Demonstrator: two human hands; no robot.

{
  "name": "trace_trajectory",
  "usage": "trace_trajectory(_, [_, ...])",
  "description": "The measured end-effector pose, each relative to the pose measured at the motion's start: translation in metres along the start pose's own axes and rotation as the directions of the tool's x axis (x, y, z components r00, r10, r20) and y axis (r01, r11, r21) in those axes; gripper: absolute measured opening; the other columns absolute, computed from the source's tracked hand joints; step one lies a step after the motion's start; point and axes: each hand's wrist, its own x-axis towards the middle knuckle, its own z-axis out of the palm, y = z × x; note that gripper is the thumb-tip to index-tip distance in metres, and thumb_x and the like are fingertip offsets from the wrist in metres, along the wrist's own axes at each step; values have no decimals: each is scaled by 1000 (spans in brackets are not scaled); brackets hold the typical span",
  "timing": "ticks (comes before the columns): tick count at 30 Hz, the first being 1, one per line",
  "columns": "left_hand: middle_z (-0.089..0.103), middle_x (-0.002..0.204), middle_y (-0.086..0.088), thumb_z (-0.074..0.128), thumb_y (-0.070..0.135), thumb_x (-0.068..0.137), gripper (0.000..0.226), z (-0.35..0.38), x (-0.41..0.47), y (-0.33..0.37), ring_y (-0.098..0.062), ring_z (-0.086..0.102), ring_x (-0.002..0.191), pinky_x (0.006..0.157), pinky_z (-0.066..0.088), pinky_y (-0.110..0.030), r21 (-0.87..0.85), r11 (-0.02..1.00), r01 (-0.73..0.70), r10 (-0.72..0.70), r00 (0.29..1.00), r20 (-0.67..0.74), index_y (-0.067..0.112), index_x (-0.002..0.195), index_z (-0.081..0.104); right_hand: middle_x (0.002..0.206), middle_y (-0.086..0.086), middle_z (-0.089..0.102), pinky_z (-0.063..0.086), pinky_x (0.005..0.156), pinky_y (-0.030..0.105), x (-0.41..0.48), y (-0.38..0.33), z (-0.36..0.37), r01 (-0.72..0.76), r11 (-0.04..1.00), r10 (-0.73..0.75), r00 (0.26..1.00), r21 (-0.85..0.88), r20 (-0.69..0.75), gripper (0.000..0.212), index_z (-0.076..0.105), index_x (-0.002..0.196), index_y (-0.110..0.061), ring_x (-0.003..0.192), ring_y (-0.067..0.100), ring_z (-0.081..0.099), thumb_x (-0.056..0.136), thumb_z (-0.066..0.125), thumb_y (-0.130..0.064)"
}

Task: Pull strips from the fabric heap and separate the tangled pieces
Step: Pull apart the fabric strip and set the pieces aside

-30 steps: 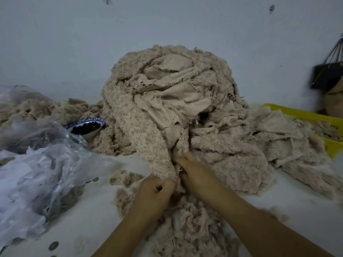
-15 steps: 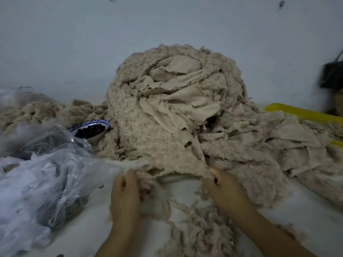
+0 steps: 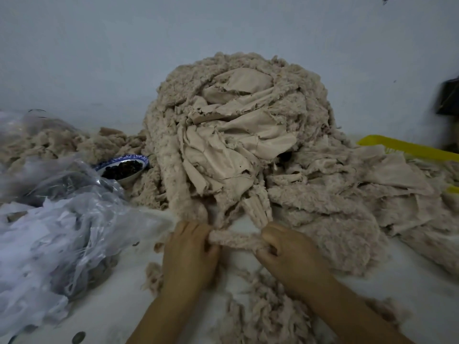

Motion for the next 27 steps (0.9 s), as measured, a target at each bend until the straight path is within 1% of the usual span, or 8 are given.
trace_trajectory(4, [60,84,3,66,1,77,15,-9,2,-7,-18,52,88,72,42,-34,-205,939,275,-289,956,-43,15,81,68,56,-3,31,20,46,28,2,3,1,-167,983,167,986,-72,-3,45,21,65,-27,49,9,27,90,58,-33])
trace_trajectory(8, [54,68,5,61,20,81,20,-12,-6,9,-4,52,68,55,34,-24,-361,905,225,-273,958,-87,30,64,57,66,-5,46,29,47,26,7,23,3,-451,874,453,891,180,28,27,36,78,-27,52,9,37,91,59,-25])
trace_trajectory(11, [61,57,6,56,22,91,25,-13,-6,18,-4,50,52,51,42,-25,-606,721,335,-462,885,-61,29,68,64,77,-5,57,35,42,14,7,25,6,-452,819,471,881,354,37,18,43,86,-26,52,0,50,95,58,-22])
trace_trajectory(15, [64,59,13,55,16,95,38,-12,-6,22,-11,58,59,58,51,-29,-742,558,371,-553,833,1,40,70,70,75,3,59,33,41,14,10,24,12,-458,788,489,872,411,33,13,49,87,-21,49,2,44,99,53,-21])
trace_trajectory(18, [52,52,11,62,12,90,27,-12,-12,18,-4,44,49,49,36,-16,-647,690,325,-366,928,76,22,65,60,76,3,56,33,41,12,10,27,4,-468,768,488,870,437,74,10,50,88,-18,55,9,46,98,52,-17])
trace_trajectory(21, [47,71,13,68,22,87,18,-7,-13,17,-4,45,71,59,32,-20,-381,920,97,-48,990,136,27,72,58,85,-5,46,35,53,14,1,17,0,-346,846,284,936,405,207,13,50,91,-13,60,5,41,95,55,-25])
trace_trajectory(24, [41,85,17,62,25,86,12,0,-14,26,-12,39,85,69,30,-18,-280,949,-142,174,981,90,15,83,56,89,-13,44,37,65,18,-6,-4,2,-175,863,60,967,473,249,28,48,84,-24,75,3,47,84,48,-52])
trace_trajectory(27, [38,95,17,52,38,84,21,-2,-15,24,-8,38,89,79,32,-10,-322,932,-166,198,978,71,18,91,54,89,-9,47,42,71,29,-5,-8,1,-79,894,6,986,440,164,40,50,85,-19,79,8,50,84,46,-59])
